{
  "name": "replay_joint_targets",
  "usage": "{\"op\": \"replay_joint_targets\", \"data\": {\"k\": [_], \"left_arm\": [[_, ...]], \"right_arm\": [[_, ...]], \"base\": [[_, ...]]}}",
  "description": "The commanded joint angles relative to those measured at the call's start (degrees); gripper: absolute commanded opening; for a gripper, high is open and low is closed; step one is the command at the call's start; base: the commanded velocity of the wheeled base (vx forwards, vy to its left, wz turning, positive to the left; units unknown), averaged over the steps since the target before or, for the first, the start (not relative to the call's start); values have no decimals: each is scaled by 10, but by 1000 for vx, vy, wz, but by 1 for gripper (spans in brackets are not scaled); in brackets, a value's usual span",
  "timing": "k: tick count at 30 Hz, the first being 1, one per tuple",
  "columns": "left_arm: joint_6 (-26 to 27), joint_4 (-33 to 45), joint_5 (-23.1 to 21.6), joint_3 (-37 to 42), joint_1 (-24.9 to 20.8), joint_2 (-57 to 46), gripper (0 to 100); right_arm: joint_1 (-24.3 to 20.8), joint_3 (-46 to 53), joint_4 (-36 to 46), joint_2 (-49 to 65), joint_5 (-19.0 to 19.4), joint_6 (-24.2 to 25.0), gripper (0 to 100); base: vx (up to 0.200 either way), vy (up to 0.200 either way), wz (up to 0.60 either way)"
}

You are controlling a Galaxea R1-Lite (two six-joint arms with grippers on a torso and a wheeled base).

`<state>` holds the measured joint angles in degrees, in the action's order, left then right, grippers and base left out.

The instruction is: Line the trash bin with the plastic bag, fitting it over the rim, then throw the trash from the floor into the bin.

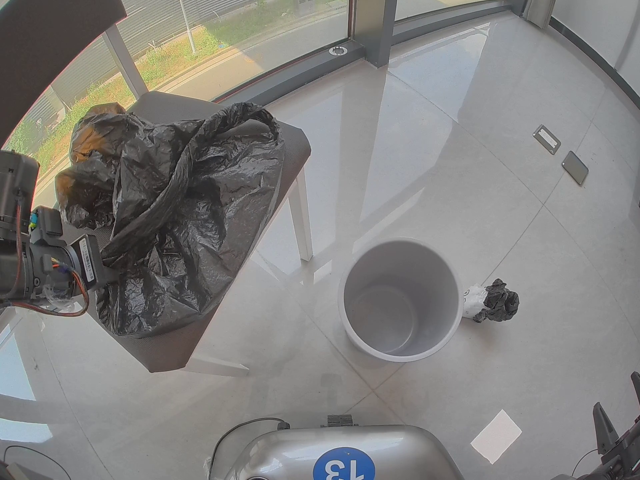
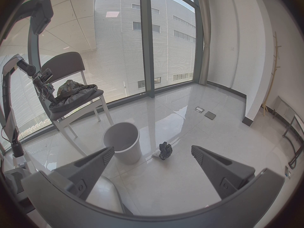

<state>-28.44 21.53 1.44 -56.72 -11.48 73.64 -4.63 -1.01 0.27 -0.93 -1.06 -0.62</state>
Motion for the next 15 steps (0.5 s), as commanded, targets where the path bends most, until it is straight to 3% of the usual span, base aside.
{"op": "replay_joint_targets", "data": {"k": [1,11,15], "left_arm": [[4,-32,-28,31,15,-57,0],[4,-39,-44,-15,-9,-75,0],[4,52,-44,-148,-57,-49,0]], "right_arm": [[0,9,0,9,1,0,100],[0,9,-1,9,4,4,100],[0,9,-1,9,0,4,100]], "base": [[0,0,0],[0,0,0],[0,0,0]]}}
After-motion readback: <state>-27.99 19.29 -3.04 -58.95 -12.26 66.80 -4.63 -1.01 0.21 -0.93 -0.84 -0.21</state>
